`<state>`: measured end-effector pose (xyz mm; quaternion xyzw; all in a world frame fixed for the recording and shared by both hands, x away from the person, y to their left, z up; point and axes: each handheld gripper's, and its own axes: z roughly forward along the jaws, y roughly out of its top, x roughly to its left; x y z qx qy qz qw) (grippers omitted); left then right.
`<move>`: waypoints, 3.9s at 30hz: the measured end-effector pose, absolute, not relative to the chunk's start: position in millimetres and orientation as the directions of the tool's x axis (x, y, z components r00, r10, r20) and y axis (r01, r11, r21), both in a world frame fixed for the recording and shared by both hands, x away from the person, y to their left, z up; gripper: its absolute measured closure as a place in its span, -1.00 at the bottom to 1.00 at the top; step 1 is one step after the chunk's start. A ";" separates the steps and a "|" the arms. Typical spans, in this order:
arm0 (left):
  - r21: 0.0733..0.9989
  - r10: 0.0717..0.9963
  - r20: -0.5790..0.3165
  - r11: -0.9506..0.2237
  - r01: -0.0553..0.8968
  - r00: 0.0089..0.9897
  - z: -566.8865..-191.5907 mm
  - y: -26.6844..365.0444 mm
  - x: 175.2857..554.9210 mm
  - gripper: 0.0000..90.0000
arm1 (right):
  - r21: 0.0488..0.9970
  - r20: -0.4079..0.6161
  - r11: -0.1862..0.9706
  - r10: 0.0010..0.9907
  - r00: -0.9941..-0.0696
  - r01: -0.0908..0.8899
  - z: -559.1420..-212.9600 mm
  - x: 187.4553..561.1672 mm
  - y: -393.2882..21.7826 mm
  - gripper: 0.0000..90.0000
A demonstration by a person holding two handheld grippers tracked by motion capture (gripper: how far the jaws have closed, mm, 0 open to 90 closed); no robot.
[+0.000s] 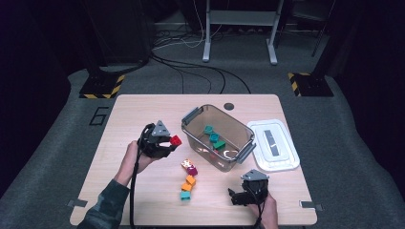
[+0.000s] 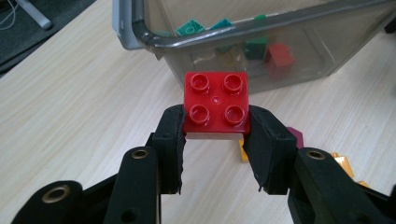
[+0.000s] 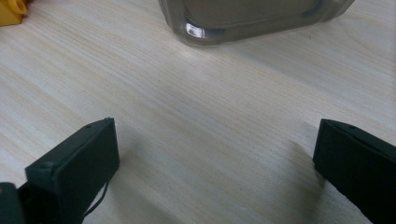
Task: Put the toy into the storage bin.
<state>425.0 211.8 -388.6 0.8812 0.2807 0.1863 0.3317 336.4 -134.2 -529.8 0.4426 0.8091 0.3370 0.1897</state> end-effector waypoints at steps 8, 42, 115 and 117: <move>0.702 0.621 0.147 -0.614 0.361 0.770 -376.0 209.8 433.9 0.30 | 0.713 -0.009 0.381 0.844 -0.537 0.588 -529.8 336.4 -134.2 -1.00; 0.698 0.596 0.162 -0.633 0.335 0.787 -340.3 159.4 492.6 0.30 | 0.715 -0.006 0.373 0.849 -0.529 0.591 -529.8 336.4 -133.6 -1.00; 0.709 0.674 0.083 -0.557 0.432 0.734 -413.5 208.1 434.9 -0.79 | 0.713 -0.009 0.381 0.844 -0.536 0.588 -529.8 336.4 -134.2 -1.00; 0.698 0.680 0.068 -0.555 0.452 0.730 -422.1 209.2 434.2 -0.79 | 0.713 -0.009 0.381 0.844 -0.536 0.588 -529.8 336.4 -134.1 -1.00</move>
